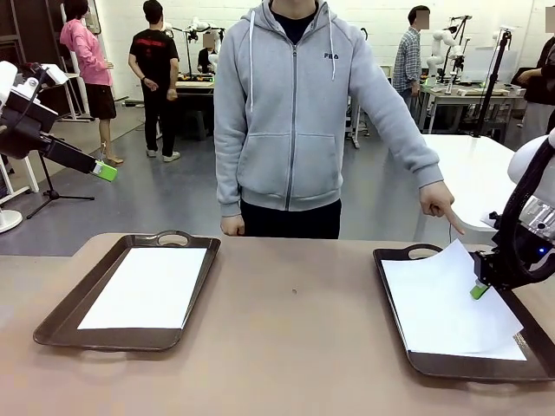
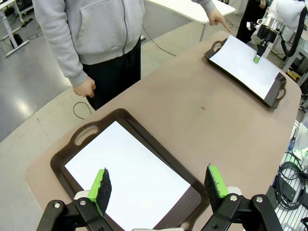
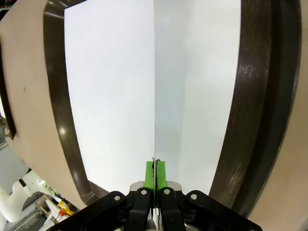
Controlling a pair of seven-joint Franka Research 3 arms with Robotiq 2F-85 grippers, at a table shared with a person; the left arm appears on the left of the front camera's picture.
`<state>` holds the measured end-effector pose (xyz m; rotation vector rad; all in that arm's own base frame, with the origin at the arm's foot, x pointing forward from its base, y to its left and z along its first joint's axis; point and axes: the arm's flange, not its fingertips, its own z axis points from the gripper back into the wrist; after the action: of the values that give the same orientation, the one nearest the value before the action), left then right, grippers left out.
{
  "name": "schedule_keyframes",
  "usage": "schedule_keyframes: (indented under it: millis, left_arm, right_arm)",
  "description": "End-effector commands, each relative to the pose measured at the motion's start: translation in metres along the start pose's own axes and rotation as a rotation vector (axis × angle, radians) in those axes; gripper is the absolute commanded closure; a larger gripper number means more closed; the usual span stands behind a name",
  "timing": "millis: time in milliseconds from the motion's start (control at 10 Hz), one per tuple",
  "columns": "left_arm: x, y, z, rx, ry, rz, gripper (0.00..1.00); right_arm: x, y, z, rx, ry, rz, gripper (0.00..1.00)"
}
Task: Sort the A4 documents.
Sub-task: Place the A4 Paper in the designated Handle tray.
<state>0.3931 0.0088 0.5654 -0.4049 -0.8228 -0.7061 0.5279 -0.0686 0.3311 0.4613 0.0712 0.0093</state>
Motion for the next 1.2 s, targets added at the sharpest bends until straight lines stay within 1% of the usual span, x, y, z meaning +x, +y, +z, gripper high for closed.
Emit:
schedule_keyframes:
  millis: [0,200,300,400,500,600,700,800,900,1000,1100]
  left_arm:
    - [-0.001,0.0,-0.001,0.011,-0.006,-0.001,0.0]
    - [-0.001,0.0,-0.001,0.011,-0.006,-0.001,0.0]
    - [-0.001,0.0,-0.001,0.011,-0.006,-0.001,0.0]
    - [-0.001,0.0,-0.001,0.011,-0.006,-0.001,0.0]
    - [-0.001,0.0,-0.001,0.011,-0.006,-0.001,0.0]
    - [-0.001,0.0,-0.001,0.011,-0.006,-0.001,0.0]
    - [-0.001,0.0,-0.001,0.011,-0.006,-0.001,0.0]
    - [-0.001,0.0,-0.001,0.011,-0.006,-0.001,0.0]
    - [-0.001,0.0,-0.001,0.011,-0.006,-0.001,0.0]
    - [-0.001,0.0,-0.001,0.011,-0.006,-0.001,0.0]
    - [-0.001,0.0,-0.001,0.011,-0.006,-0.001,0.0]
  right_arm:
    - [-0.001,0.004,-0.005,-0.054,-0.013,-0.023,0.99]
    - [0.0,0.005,-0.005,-0.068,-0.026,-0.023,0.99]
    - [0.001,0.007,-0.004,-0.076,-0.043,-0.015,0.82]
    - [0.001,0.008,-0.003,-0.082,-0.044,-0.013,0.82]
    - [0.002,0.008,-0.003,-0.094,-0.043,-0.012,0.65]
    - [0.002,0.009,-0.002,-0.104,-0.042,-0.013,0.8]
    - [0.002,0.009,0.0,-0.115,-0.043,-0.011,0.47]
    - [0.002,0.01,0.002,-0.13,-0.046,-0.012,0.63]
    - [0.001,0.009,0.004,-0.141,-0.046,-0.017,0.29]
    - [0.001,0.008,0.006,-0.154,-0.049,-0.024,0.45]
    - [0.001,0.008,0.008,-0.163,-0.053,-0.028,0.12]
